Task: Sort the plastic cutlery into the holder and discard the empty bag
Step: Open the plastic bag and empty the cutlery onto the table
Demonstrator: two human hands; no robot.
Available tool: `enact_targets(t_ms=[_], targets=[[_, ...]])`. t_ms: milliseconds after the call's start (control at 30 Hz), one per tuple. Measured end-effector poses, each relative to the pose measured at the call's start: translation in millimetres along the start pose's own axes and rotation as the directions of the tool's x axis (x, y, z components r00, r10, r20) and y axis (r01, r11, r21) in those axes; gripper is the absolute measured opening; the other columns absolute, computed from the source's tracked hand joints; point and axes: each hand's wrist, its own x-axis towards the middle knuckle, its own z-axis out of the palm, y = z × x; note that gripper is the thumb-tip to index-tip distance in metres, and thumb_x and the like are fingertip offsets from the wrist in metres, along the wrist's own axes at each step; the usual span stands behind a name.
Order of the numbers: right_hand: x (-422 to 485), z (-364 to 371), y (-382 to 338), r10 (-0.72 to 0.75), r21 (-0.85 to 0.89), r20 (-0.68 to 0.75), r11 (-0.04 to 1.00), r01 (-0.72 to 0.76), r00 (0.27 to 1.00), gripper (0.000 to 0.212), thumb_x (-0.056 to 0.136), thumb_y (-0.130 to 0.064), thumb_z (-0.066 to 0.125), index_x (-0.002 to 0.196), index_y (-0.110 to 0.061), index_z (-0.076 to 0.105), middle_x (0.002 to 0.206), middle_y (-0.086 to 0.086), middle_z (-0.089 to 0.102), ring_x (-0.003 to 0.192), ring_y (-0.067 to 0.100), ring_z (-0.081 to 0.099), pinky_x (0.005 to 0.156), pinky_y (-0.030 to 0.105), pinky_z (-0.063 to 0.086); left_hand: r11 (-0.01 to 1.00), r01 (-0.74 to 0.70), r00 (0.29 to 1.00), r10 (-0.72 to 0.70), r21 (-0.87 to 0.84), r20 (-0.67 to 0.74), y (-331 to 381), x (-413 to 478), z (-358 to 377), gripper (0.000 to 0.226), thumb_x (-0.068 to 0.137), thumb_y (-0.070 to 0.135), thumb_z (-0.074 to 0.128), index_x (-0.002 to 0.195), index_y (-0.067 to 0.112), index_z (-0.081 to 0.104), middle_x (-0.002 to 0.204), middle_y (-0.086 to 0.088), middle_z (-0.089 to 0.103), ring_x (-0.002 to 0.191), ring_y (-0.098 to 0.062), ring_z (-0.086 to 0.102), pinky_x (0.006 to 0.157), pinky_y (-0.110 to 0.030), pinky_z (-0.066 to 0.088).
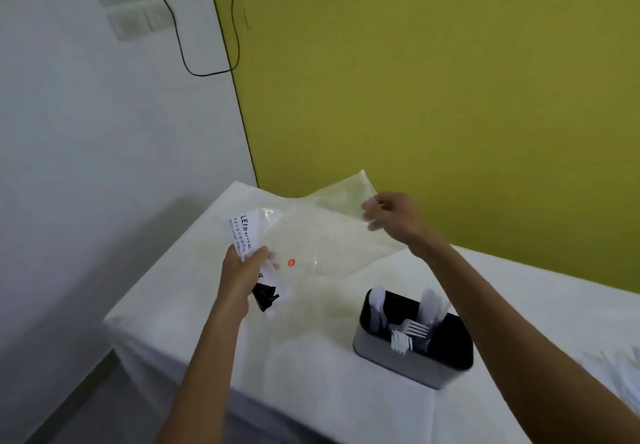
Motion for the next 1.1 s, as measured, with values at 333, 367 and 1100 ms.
enact_targets(t_ms=[333,367,1100], targets=[[51.4,131.0,46.0,0.185,-0.622,0.184,0.783,-0.031,0.965,0.029,0.087,-0.015,0.055,0.110,-0.027,0.066,0.125,-0.004,0.062,0.119,0.023,0.056,0.102,0.039,0.041,0.443,-0.269,0.930,0.350,0.856,0.111,-109.1,-2.4,-1.1,0.070,0.094,0.055,0.038,0.156,0.024,0.032,0.165,-0.018,0.018,0.152,-0.040,0.015,0.116,-0.062,0.016],[51.4,136.1,49.1,0.196,-0.647,0.176,0.762,-0.036,0.965,0.033,0.087,-0.015,0.055,0.117,-0.025,0.063,0.126,-0.004,0.061,0.121,0.023,0.054,0.100,0.039,0.037,0.385,-0.328,0.920,0.339,0.863,0.198,-120.4,1.2,7.8,0.062,0.094,0.055,0.036,0.150,0.027,0.045,0.162,-0.018,0.027,0.150,-0.041,0.023,0.115,-0.063,0.019],[-10.5,-61.2,113.8,0.131,-0.436,-0.169,0.879,-0.193,0.977,0.035,0.085,-0.019,0.069,0.119,-0.014,0.064,0.114,0.006,0.068,0.104,0.020,0.063,0.082,0.029,0.046,0.473,-0.635,0.746,0.170,0.611,0.644,-2.1,-50.5,230.2,0.045,0.098,0.034,0.051,0.141,0.022,0.048,0.156,-0.011,0.035,0.150,-0.026,0.020,0.119,-0.053,0.015]])
